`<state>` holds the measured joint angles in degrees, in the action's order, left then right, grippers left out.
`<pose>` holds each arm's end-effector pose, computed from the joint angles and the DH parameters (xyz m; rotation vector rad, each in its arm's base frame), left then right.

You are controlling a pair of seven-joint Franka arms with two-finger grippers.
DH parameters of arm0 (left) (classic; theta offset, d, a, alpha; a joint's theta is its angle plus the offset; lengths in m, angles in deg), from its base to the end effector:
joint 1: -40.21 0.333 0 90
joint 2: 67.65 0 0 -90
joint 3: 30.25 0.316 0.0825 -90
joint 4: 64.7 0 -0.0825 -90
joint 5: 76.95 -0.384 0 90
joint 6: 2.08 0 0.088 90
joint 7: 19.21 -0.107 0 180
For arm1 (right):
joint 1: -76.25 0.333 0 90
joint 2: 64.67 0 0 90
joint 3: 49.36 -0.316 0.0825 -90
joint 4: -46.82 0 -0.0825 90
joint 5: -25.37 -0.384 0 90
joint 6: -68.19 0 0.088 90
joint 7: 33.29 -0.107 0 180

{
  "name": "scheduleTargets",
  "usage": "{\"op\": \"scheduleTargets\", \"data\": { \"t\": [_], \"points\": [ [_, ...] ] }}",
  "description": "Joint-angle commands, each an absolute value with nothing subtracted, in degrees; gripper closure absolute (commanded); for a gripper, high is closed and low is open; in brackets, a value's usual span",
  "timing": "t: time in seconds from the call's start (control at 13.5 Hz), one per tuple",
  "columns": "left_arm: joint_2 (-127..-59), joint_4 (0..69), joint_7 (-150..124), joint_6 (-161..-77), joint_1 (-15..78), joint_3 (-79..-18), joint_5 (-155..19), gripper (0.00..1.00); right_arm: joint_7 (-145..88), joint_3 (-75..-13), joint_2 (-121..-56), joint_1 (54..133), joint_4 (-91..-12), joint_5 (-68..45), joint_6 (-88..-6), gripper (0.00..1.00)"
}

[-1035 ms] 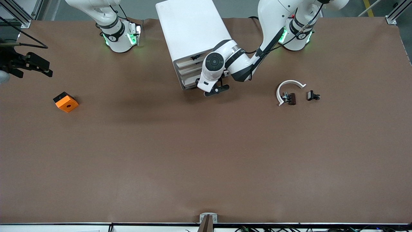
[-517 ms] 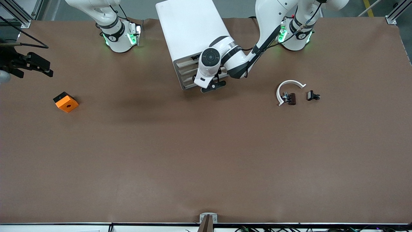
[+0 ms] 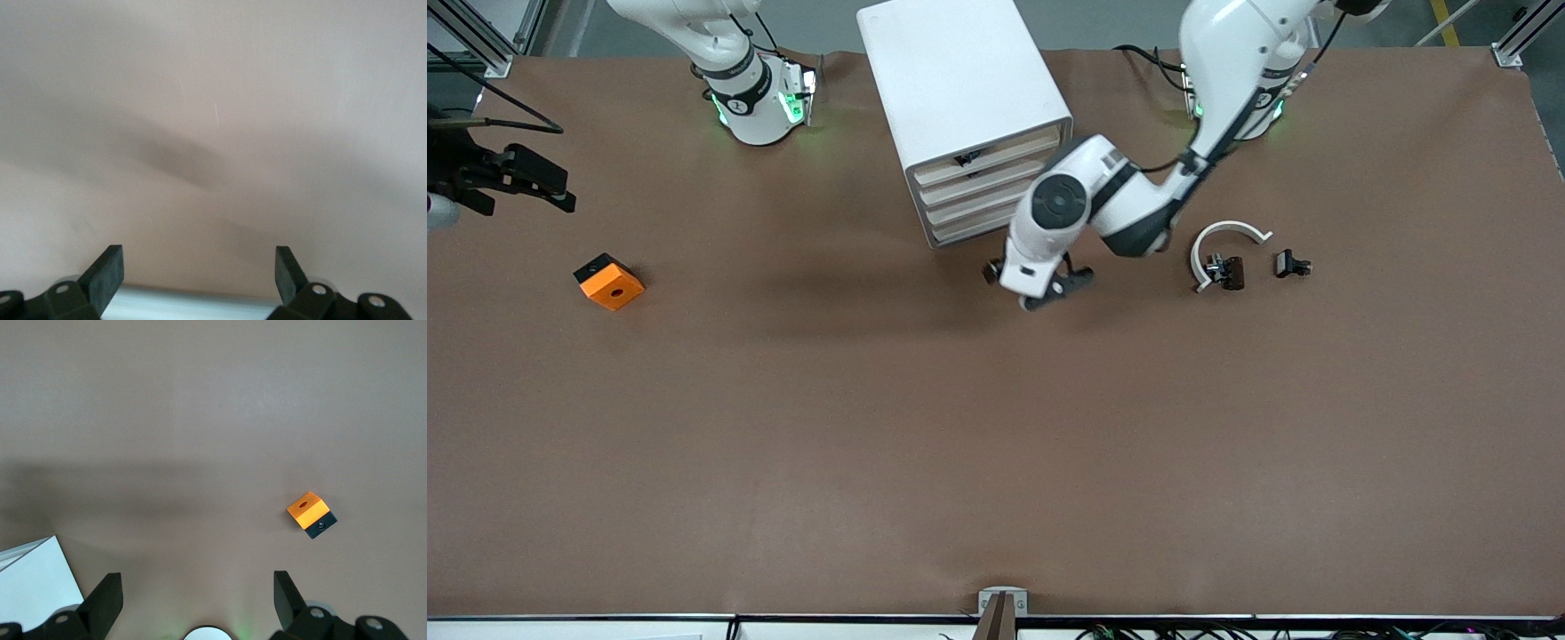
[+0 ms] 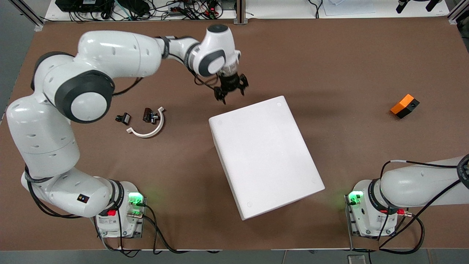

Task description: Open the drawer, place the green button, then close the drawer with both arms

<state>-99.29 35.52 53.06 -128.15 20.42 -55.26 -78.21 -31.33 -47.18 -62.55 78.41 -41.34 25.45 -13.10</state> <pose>0.4845 -0.4436 0.2780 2.9582 0.7836 -0.3125 0.5270 -0.0008 0.6467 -3.1370 -0.0530 0.1301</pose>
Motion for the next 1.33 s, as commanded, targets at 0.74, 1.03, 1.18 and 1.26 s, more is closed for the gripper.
{"op": "scheduleTargets", "data": {
  "t": [0.74, 1.03, 1.18, 1.26],
  "points": [
    [-91.2, 17.3, 39.5, -106.1, 46.2, -55.7, -89.5, 0.0, -30.9, -47.4, -62.8, 78.4, -41.0, 26.2, -13.2, 0.0],
    [-88.2, 15.4, 31.5, -102.2, 50.2, -55.7, -89.5, 0.0, -30.9, -47.4, -62.8, 78.4, -40.7, 26.2, -13.2, 0.0],
    [-85.5, 15.5, 27.2, -101.5, 51.4, -55.7, -89.4, 0.0, -30.9, -47.4, -62.9, 78.4, -40.6, 26.2, -13.2, 0.0],
    [-85.1, 15.4, 25.9, -99.6, 51.8, -55.7, -89.5, 0.0, -30.9, -47.4, -62.9, 78.4, -40.6, 26.2, -13.2, 0.0]
  ]
}}
